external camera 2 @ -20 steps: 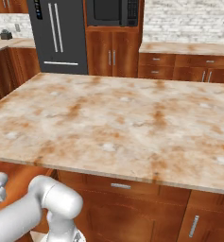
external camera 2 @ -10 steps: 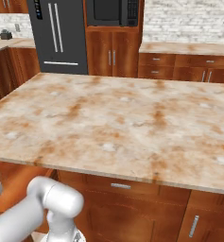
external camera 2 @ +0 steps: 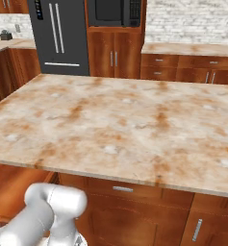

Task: Restock the sink supplies by placing the sponge and soap dispenser on the counter and next to the sink. Make sure the soap dispenser is upright.

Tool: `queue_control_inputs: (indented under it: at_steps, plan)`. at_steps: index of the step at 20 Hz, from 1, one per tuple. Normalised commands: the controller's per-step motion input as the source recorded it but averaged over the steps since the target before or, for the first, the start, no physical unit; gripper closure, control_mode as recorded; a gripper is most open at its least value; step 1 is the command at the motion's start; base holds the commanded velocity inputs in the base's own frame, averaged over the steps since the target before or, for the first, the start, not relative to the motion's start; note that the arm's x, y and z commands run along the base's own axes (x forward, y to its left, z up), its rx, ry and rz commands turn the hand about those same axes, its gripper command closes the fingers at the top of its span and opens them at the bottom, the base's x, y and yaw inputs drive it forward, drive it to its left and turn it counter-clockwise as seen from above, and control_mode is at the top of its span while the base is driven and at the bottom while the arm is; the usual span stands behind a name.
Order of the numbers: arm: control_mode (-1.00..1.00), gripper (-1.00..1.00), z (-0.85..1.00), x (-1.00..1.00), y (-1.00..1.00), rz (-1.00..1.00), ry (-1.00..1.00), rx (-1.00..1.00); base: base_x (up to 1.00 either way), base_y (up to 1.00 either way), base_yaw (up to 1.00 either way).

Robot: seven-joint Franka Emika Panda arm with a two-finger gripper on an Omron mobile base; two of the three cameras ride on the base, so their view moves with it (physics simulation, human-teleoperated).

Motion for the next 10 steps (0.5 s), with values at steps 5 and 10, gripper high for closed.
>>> queue_control_inputs:
  at_steps: [5,10]
  plan:
    - [-1.0,1.0,1.0,-0.41,-0.65,0.12,-0.15,0.06,0.0,0.0,0.0]
    - [-1.0,1.0,0.97,-0.03,-0.83,-0.05,-0.11,0.16,0.0,0.0,0.0]
